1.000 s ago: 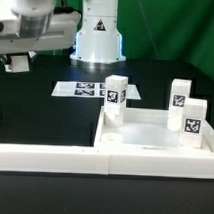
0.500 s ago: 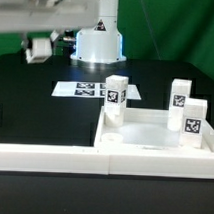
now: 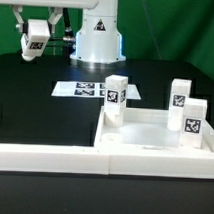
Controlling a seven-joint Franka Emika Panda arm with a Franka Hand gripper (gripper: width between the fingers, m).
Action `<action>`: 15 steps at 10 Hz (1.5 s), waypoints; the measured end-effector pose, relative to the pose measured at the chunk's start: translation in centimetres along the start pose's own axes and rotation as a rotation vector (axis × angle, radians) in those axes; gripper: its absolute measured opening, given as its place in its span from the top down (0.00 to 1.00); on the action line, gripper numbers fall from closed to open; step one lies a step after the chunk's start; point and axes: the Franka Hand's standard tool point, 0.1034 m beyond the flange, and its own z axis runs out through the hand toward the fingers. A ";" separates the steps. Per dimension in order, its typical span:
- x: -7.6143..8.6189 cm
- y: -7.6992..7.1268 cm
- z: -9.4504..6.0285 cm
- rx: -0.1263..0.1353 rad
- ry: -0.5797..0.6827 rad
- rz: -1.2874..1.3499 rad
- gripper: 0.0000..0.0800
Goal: Assemble square table
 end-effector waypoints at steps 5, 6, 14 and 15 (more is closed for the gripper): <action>9.6 -3.5 -2.7 0.034 0.196 0.147 0.64; 11.8 -3.8 -3.7 0.017 0.262 0.170 0.64; 10.4 -2.3 -2.0 -0.039 0.381 0.209 0.64; 11.3 -3.4 -1.0 -0.025 0.373 0.203 0.64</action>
Offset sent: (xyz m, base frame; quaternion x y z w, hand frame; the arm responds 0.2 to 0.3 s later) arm 0.0930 0.0788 0.0175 0.0992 0.1603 0.1460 0.9712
